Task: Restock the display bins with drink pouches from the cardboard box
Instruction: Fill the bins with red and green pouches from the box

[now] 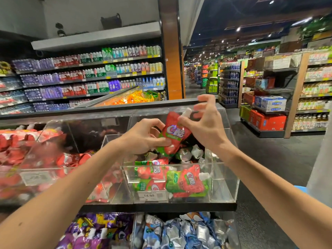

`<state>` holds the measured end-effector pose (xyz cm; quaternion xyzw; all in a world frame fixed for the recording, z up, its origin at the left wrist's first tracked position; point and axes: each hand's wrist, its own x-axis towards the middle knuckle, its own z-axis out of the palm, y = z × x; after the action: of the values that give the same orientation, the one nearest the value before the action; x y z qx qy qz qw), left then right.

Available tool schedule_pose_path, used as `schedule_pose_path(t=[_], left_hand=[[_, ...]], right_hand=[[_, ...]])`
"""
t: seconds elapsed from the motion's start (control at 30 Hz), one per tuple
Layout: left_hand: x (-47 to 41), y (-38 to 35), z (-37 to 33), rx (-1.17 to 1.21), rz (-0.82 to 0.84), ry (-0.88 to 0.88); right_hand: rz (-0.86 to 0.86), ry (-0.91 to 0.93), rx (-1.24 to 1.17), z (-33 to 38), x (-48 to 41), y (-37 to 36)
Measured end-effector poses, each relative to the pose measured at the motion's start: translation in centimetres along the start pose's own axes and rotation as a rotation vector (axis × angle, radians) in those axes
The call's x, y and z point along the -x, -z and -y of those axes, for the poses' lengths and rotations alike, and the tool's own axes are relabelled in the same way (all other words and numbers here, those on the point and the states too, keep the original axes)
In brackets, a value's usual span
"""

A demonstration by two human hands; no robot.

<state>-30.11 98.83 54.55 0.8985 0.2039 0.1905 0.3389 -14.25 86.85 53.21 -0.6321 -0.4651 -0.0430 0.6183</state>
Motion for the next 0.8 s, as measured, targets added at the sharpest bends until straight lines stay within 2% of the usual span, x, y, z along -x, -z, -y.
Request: schedule_pose_path(t=[0.07,0.1,0.17,0.23,0.33,0.43,0.57,0.7,0.8], left_hand=[[-0.3,0.7,1.0,-0.135,0.057,0.044],[-0.6,0.7,1.3,-0.188,0.093,0.069],[-1.5,-0.2,1.4,-0.309,0.158,0.082],[-2.6,-1.5,1.4,-0.42,0.236,0.058],[-4.5,-3.5,2.0,-0.493,0.314,0.055],[-5.6,-4.4,2.7,-0.5,0.298,0.055],[-5.8,-5.1,2.9,-0.497,0.27,0.07],[-5.1,-5.4,2.9,-0.507,0.241,0.071],[-3.7,-4.6,2.7,-0.471,0.168,0.037]], right_hand=[[0.121,0.292,0.406,-0.4,-0.4,0.5],[0.23,0.382,0.592,-0.4,-0.4,0.4],[0.468,0.418,0.86,-0.1,-0.3,-0.1],[0.631,0.35,1.01,-0.1,-0.1,-0.8],[0.71,0.281,1.125,-0.7,-0.1,-1.0],[0.771,0.251,1.216,-1.0,-0.1,-1.3],[0.852,0.323,1.356,-1.6,0.1,-1.7],[0.779,0.365,1.33,-2.3,0.7,-1.5],[0.706,0.281,1.151,-1.8,0.8,-1.0]])
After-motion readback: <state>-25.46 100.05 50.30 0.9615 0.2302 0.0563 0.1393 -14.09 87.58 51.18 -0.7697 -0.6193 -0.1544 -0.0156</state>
